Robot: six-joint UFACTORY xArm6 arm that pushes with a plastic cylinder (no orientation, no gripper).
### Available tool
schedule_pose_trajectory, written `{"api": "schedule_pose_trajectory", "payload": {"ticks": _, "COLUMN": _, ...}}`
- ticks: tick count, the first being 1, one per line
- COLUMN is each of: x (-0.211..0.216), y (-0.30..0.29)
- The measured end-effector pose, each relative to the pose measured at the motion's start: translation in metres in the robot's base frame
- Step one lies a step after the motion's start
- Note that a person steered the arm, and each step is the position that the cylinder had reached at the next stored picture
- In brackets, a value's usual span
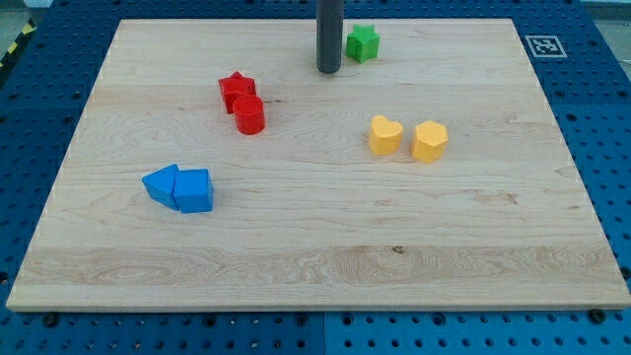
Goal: Push the green star into the green circle
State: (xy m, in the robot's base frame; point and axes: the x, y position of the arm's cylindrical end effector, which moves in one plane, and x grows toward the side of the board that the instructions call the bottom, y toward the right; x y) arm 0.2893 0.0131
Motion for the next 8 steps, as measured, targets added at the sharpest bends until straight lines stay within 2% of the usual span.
{"api": "schedule_pose_trajectory", "payload": {"ticks": 2, "x": -0.029, "y": 0.0}}
{"api": "schedule_pose_trajectory", "payload": {"ticks": 3, "x": -0.025, "y": 0.0}}
{"api": "schedule_pose_trajectory", "payload": {"ticks": 5, "x": 0.022, "y": 0.048}}
{"api": "schedule_pose_trajectory", "payload": {"ticks": 6, "x": 0.022, "y": 0.068}}
{"api": "schedule_pose_trajectory", "payload": {"ticks": 7, "x": 0.013, "y": 0.068}}
{"api": "schedule_pose_trajectory", "payload": {"ticks": 8, "x": -0.02, "y": 0.068}}
